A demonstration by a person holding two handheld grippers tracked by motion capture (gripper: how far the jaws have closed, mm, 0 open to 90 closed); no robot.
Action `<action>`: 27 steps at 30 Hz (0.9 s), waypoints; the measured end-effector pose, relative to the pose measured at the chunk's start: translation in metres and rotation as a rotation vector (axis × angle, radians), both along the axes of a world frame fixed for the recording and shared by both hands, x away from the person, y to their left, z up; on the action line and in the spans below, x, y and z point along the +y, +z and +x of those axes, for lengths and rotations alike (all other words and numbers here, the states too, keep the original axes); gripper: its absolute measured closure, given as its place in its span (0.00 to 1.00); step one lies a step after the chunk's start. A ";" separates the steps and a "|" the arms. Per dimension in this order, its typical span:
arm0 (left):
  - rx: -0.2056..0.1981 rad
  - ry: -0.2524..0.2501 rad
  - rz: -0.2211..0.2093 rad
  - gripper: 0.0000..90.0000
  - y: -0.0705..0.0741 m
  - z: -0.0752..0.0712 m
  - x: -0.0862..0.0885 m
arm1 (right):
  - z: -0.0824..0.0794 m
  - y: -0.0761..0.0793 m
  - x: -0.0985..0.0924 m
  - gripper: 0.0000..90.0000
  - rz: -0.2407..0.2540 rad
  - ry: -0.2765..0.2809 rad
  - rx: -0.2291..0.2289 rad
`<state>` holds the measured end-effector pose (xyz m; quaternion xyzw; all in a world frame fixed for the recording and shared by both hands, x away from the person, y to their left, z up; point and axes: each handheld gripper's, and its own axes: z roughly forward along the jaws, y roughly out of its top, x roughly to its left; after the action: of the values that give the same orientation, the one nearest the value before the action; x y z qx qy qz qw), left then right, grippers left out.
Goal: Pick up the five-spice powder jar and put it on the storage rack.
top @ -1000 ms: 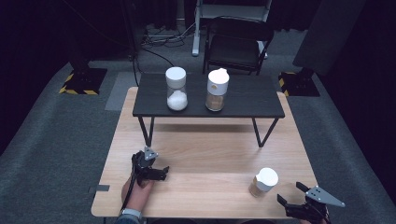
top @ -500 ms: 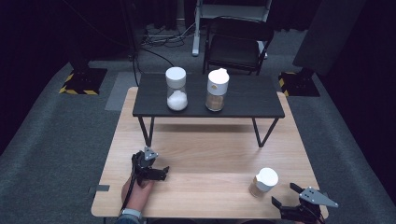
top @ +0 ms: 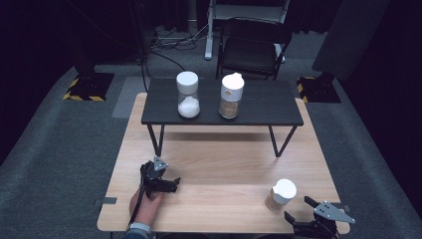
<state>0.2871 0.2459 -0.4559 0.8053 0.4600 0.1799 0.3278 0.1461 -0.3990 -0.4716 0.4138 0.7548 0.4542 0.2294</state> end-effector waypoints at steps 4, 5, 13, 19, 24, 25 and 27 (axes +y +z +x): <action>0.000 0.000 0.000 0.00 0.000 0.000 0.000 | 0.000 0.001 0.003 0.01 -0.009 0.008 -0.007; 0.000 0.000 0.000 0.00 0.000 0.000 0.000 | 0.000 0.001 0.004 0.01 -0.008 0.006 -0.007; 0.000 0.000 0.000 0.00 0.000 0.000 0.000 | 0.002 0.002 0.008 0.02 -0.008 0.016 -0.011; -0.001 0.001 0.000 0.00 0.000 0.000 0.000 | 0.005 0.001 0.016 0.02 -0.002 0.020 -0.010; 0.000 0.000 0.000 0.01 0.000 0.000 0.000 | 0.011 0.001 0.024 0.02 -0.001 0.034 -0.010; -0.001 0.000 0.000 0.00 0.000 0.000 0.000 | 0.012 0.001 0.025 0.02 -0.003 0.038 -0.011; 0.000 0.000 0.000 0.00 0.000 0.000 0.000 | 0.014 0.000 0.028 0.02 -0.003 0.043 -0.009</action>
<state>0.2870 0.2459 -0.4560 0.8053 0.4601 0.1800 0.3279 0.1598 -0.3712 -0.4713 0.3951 0.7633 0.4597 0.2238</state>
